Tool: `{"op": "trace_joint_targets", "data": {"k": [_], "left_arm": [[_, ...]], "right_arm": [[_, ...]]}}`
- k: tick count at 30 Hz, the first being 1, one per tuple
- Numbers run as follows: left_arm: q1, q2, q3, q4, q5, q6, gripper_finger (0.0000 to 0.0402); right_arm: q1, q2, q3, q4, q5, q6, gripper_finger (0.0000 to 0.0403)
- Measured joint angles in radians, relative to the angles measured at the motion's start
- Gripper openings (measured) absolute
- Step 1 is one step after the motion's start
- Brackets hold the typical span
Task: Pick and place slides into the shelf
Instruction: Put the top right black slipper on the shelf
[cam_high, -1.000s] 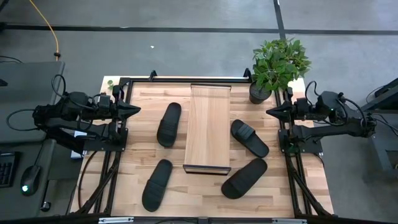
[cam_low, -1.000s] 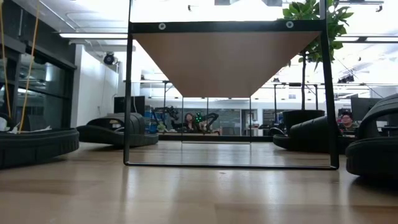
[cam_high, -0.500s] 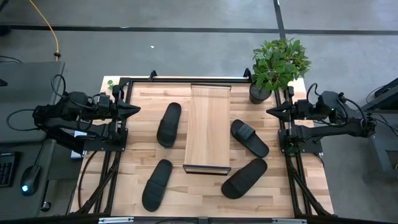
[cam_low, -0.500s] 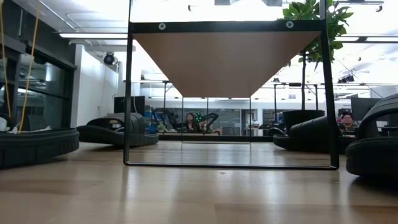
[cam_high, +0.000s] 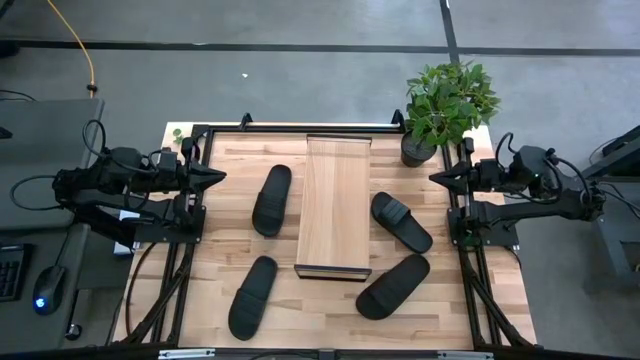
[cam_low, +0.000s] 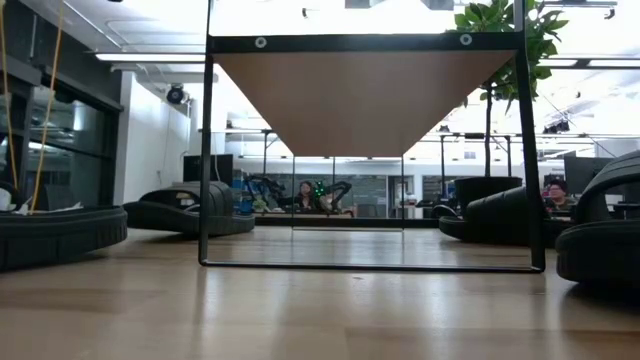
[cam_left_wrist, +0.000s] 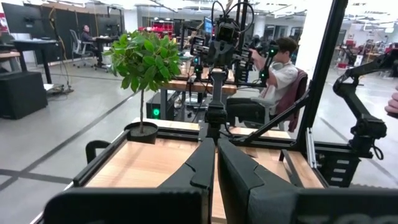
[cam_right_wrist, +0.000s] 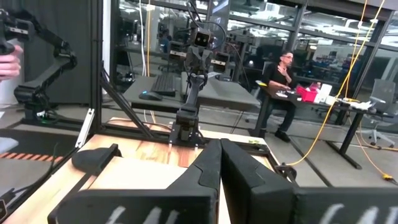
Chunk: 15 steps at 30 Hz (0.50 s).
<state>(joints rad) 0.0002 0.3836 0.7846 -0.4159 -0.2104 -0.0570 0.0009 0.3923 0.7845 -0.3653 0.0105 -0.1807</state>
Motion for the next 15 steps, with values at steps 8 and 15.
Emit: {"op": "trace_joint_targets", "data": {"k": [8,15], "left_arm": [[0.000,0.000,0.000,0.005,0.000,0.000,0.0007],[0.000,0.000,0.000,0.004,0.000,0.000,0.0010]], "right_arm": [[0.000,0.000,0.000,0.024,0.000,-0.003,0.0000],[0.000,0.000,0.000,0.031,0.003,-0.001,0.0000]]}}
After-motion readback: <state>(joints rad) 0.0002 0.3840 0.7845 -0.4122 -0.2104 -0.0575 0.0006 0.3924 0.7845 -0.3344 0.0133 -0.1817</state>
